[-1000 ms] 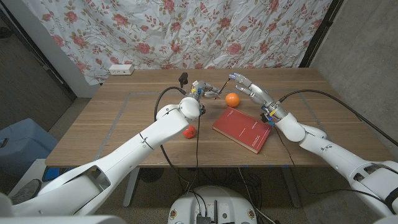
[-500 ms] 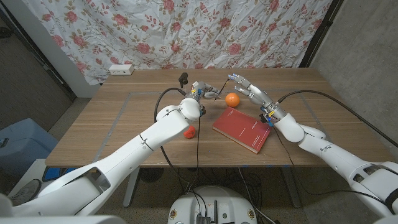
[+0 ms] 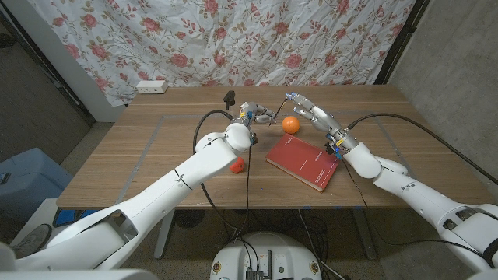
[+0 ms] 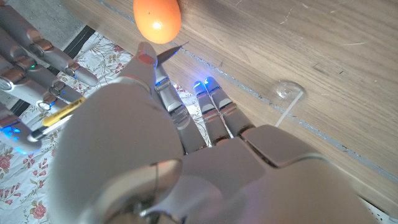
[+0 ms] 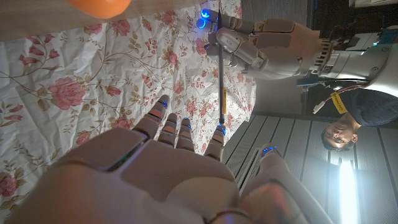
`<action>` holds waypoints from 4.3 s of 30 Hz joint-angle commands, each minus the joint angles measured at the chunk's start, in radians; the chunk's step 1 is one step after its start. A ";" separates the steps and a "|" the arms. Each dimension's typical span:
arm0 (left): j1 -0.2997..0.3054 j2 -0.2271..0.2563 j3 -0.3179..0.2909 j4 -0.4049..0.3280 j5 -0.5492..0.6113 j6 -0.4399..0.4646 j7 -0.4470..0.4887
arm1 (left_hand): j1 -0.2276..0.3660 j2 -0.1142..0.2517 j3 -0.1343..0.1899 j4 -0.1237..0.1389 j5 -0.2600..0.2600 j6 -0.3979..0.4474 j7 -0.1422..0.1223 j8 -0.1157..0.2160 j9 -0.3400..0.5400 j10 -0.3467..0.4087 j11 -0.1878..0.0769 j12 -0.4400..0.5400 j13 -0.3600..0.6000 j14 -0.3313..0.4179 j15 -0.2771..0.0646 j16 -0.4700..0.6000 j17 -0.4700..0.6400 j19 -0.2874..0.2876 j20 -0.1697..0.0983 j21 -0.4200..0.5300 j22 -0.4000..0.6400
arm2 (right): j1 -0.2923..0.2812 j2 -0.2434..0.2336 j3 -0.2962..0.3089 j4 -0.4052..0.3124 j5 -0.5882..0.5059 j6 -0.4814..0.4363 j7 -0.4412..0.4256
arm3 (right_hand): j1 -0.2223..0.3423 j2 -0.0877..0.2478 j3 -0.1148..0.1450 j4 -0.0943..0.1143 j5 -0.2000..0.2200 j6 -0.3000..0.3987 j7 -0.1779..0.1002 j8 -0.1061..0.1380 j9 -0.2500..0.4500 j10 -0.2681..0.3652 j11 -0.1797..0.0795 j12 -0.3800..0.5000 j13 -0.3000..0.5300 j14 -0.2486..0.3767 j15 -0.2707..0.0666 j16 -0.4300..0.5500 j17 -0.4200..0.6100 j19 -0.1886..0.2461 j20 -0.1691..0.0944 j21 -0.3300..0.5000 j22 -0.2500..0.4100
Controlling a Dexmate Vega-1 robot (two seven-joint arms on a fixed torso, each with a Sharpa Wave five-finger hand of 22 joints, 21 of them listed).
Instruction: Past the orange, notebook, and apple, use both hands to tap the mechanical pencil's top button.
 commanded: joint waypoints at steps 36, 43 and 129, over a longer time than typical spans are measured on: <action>-0.008 0.038 0.004 -0.047 -0.004 0.071 -0.021 | 0.004 0.007 -0.007 0.001 0.006 0.000 0.003 0.003 0.001 0.025 -0.018 0.003 0.003 0.006 -0.171 0.005 0.001 -0.003 -0.084 0.003 0.005 | -0.027 0.025 0.061 -0.001 0.138 0.017 0.063 | -0.001 -0.002 0.004 0.004 0.007 0.029 0.005 0.005 0.002 0.038 -0.003 0.014 0.003 0.014 -0.003 0.016 0.004 0.020 -0.006 0.009 0.002; -0.025 0.048 0.017 -0.056 0.005 0.108 -0.030 | 0.004 0.007 -0.007 0.001 0.006 0.002 0.004 0.004 0.001 0.026 -0.018 0.004 0.003 0.006 -0.171 0.005 0.001 -0.003 -0.084 0.003 0.005 | -0.036 0.022 0.074 -0.015 0.172 -0.004 0.094 | 0.000 -0.002 0.005 0.003 0.007 0.026 0.005 0.002 0.001 0.043 -0.002 0.015 0.003 0.018 0.002 0.017 0.004 0.026 -0.004 0.010 0.002; -0.452 0.196 0.561 -0.043 0.572 0.301 -0.544 | 0.002 0.009 -0.017 0.003 0.006 0.008 -0.009 0.005 0.001 0.026 -0.019 0.004 0.004 -0.001 -0.171 0.004 0.001 -0.014 -0.087 -0.001 0.003 | -0.182 -0.002 0.191 -0.186 0.805 -0.417 0.418 | -0.027 -0.003 -0.011 0.038 0.005 -0.062 0.045 -0.008 0.000 0.081 0.035 0.008 0.003 0.030 0.024 0.022 0.012 0.039 0.009 0.006 0.002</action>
